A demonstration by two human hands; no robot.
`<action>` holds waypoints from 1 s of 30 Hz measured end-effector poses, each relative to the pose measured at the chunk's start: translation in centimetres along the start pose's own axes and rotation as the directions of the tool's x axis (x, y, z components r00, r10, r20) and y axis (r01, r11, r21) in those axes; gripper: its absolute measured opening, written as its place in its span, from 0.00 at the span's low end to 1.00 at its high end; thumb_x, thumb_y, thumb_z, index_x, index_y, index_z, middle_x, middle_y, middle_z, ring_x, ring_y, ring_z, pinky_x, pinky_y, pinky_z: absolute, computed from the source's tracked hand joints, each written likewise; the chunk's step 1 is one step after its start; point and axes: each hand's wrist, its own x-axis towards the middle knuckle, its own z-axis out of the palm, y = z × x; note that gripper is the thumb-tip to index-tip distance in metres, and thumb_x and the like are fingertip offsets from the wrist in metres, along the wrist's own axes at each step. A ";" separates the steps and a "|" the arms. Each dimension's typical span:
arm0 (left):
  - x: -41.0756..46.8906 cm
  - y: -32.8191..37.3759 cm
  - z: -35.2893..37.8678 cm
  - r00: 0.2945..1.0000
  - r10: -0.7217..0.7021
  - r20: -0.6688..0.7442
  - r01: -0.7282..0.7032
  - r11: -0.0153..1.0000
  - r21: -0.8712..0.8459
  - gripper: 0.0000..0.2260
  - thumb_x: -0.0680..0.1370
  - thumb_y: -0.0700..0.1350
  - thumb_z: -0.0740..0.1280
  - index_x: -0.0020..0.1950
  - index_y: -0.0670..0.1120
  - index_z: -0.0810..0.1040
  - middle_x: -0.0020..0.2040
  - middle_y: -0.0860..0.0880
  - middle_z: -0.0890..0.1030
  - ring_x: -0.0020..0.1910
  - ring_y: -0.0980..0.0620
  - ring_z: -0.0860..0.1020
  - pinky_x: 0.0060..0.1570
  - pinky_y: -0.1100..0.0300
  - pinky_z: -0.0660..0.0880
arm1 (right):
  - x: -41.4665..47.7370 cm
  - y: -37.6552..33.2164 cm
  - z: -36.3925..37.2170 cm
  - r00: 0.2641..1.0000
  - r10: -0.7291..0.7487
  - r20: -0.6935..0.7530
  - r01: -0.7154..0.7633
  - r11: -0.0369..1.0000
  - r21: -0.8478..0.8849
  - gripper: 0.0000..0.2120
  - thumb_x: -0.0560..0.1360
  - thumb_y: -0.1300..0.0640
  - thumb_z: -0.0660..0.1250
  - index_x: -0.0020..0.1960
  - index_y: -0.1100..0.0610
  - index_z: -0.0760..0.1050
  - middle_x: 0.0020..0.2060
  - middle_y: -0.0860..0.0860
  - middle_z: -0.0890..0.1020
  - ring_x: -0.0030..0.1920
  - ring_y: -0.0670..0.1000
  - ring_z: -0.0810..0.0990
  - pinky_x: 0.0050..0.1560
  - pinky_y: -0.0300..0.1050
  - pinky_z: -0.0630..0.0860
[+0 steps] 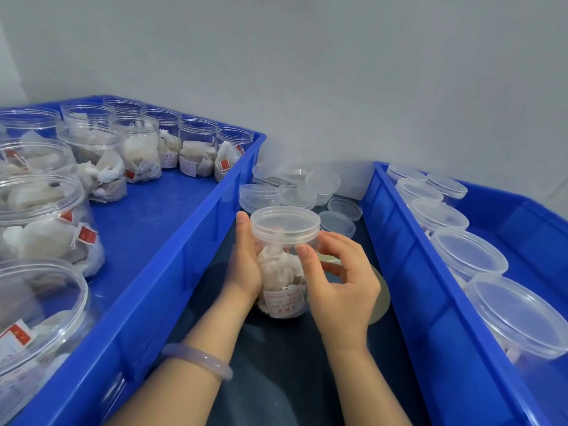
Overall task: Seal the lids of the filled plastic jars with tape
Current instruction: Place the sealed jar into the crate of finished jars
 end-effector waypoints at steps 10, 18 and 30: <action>0.1 0.3 0.0 1.000 -0.007 0.013 0.007 1.000 -0.026 0.41 0.69 0.70 0.51 0.66 0.38 0.74 0.60 0.35 0.78 0.62 0.37 0.76 0.66 0.37 0.67 | 0.3 0.1 -0.4 0.996 -0.016 0.083 0.017 1.000 -0.005 0.09 0.74 0.60 0.65 0.43 0.46 0.74 0.46 0.43 0.80 0.47 0.42 0.79 0.42 0.30 0.72; 0.0 0.7 0.0 1.000 -0.014 -0.020 0.014 1.000 0.002 0.38 0.72 0.71 0.55 0.60 0.39 0.78 0.56 0.34 0.80 0.59 0.35 0.77 0.63 0.38 0.70 | 0.7 -0.1 -1.3 0.975 -0.090 0.202 0.079 0.995 0.059 0.04 0.76 0.55 0.60 0.44 0.47 0.72 0.54 0.43 0.77 0.58 0.42 0.76 0.51 0.35 0.73; 0.4 0.2 -0.6 0.999 -0.023 -0.043 0.024 0.999 0.038 0.33 0.63 0.74 0.59 0.49 0.50 0.85 0.52 0.40 0.83 0.54 0.41 0.81 0.62 0.39 0.72 | 0.7 -0.1 -1.3 0.983 0.091 0.162 -0.102 0.993 0.060 0.05 0.74 0.58 0.64 0.41 0.50 0.74 0.56 0.45 0.75 0.57 0.35 0.74 0.48 0.27 0.70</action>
